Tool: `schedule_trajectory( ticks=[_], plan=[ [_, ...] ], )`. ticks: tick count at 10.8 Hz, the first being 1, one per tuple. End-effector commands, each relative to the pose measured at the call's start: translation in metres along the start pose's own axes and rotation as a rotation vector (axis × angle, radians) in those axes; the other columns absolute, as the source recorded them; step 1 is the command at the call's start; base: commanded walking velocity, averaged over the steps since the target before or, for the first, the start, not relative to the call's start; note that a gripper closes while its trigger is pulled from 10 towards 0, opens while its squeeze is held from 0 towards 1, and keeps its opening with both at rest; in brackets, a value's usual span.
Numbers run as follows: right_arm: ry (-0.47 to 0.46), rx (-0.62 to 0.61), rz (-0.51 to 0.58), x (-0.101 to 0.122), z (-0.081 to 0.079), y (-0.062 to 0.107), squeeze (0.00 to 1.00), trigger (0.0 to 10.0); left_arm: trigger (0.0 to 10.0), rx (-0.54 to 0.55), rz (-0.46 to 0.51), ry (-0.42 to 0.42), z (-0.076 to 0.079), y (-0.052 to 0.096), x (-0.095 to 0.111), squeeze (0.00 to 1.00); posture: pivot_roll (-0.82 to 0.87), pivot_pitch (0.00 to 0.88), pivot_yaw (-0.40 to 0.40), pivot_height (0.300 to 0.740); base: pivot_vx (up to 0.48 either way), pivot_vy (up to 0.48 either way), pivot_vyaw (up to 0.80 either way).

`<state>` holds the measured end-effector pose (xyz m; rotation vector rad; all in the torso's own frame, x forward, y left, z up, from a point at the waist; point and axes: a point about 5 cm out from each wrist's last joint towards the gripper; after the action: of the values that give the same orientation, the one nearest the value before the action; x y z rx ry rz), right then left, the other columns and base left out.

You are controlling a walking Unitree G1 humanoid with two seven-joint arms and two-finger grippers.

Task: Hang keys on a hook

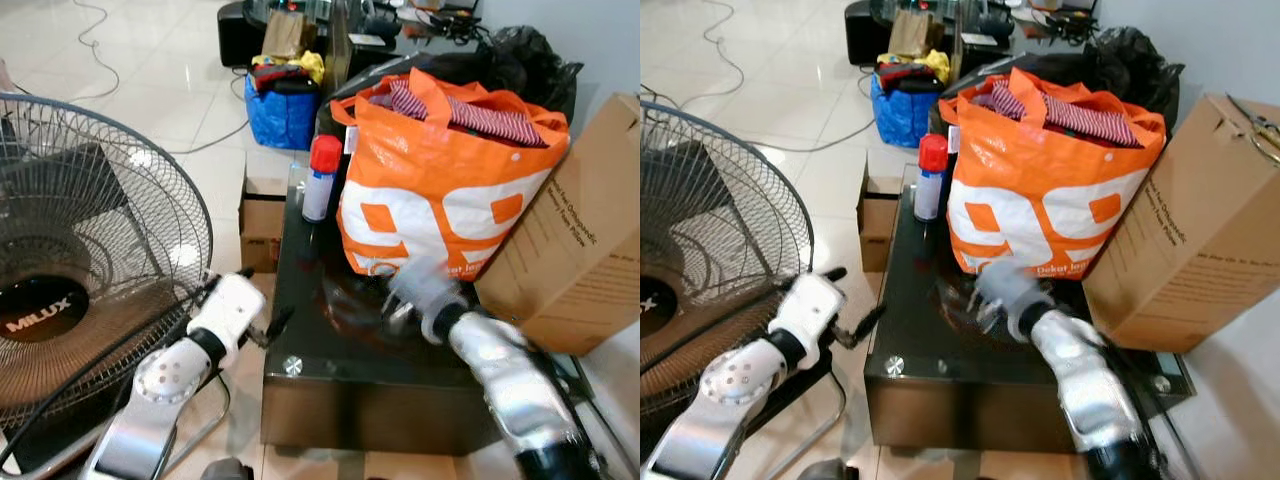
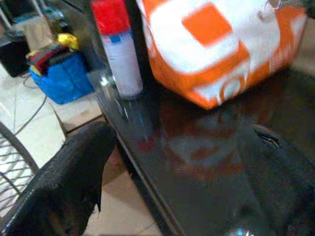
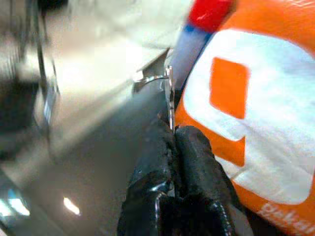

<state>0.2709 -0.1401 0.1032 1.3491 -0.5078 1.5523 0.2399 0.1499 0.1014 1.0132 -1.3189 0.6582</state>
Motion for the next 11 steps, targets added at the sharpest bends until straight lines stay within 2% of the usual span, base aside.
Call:
schedule_trajectory(
  ticks=[1, 2, 3, 4, 5, 8, 11],
  plan=[
    [-0.176, -0.057, 0.0, -0.003, 0.013, 0.014, 0.0, 0.0, 10.0, 0.029, 0.054, 0.045, 0.0, 0.003, 0.011, 0.0, 0.03, 0.0, -0.109, 0.74, 0.0, 0.0, 0.0],
    [-0.255, -0.062, 0.004, -0.005, 0.011, 0.019, 0.0, 0.7, 10.0, 0.049, 0.071, 0.055, 0.002, 0.007, 0.013, 0.0, 0.02, 0.0, -0.099, 0.74, 0.0, 0.0, 0.0],
    [-0.225, -0.074, -0.006, -0.007, 0.005, 0.024, 0.0, 10.0, 10.0, 0.066, 0.075, 0.063, 0.006, 0.012, 0.011, 0.0, 0.0, 0.0, -0.074, 0.74, 0.0, 0.0, 0.0],
    [-0.216, -0.111, -0.013, -0.006, 0.006, 0.025, 0.0, 10.0, 10.0, 0.076, 0.073, 0.07, 0.006, 0.011, 0.01, 0.0, 0.0, 0.0, -0.072, 0.74, 0.0, 0.0, 0.0],
    [-0.248, -0.158, -0.034, -0.003, 0.009, 0.027, 0.0, 10.0, 10.0, 0.086, 0.079, 0.078, 0.008, 0.007, 0.011, 0.0, 0.0, 0.0, -0.073, 0.74, 0.0, 0.0, 0.0],
    [-0.308, -0.215, -0.058, -0.002, 0.011, 0.032, 0.0, 10.0, 10.0, 0.111, 0.09, 0.079, 0.007, 0.006, 0.015, 0.0, 0.01, 0.0, -0.087, 0.74, 0.0, 0.0, 0.0],
    [-0.309, -0.22, -0.06, -0.002, 0.011, 0.032, 0.0, 10.0, 10.0, 0.117, 0.09, 0.081, 0.007, 0.007, 0.015, 0.0, 0.0, 0.0, -0.085, 0.74, 0.0, 0.0, 0.0]
  ],
)
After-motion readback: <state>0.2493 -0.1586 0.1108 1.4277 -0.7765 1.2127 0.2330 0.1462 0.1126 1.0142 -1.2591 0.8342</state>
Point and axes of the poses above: a point about 5 cm out from each wrist's last joint towards the gripper, its own y axis pointing back from the gripper into the wrist, its own x axis along the axis of the wrist's last joint, z = x × y, and after that the axes turned 12 degrees about y, right-handed
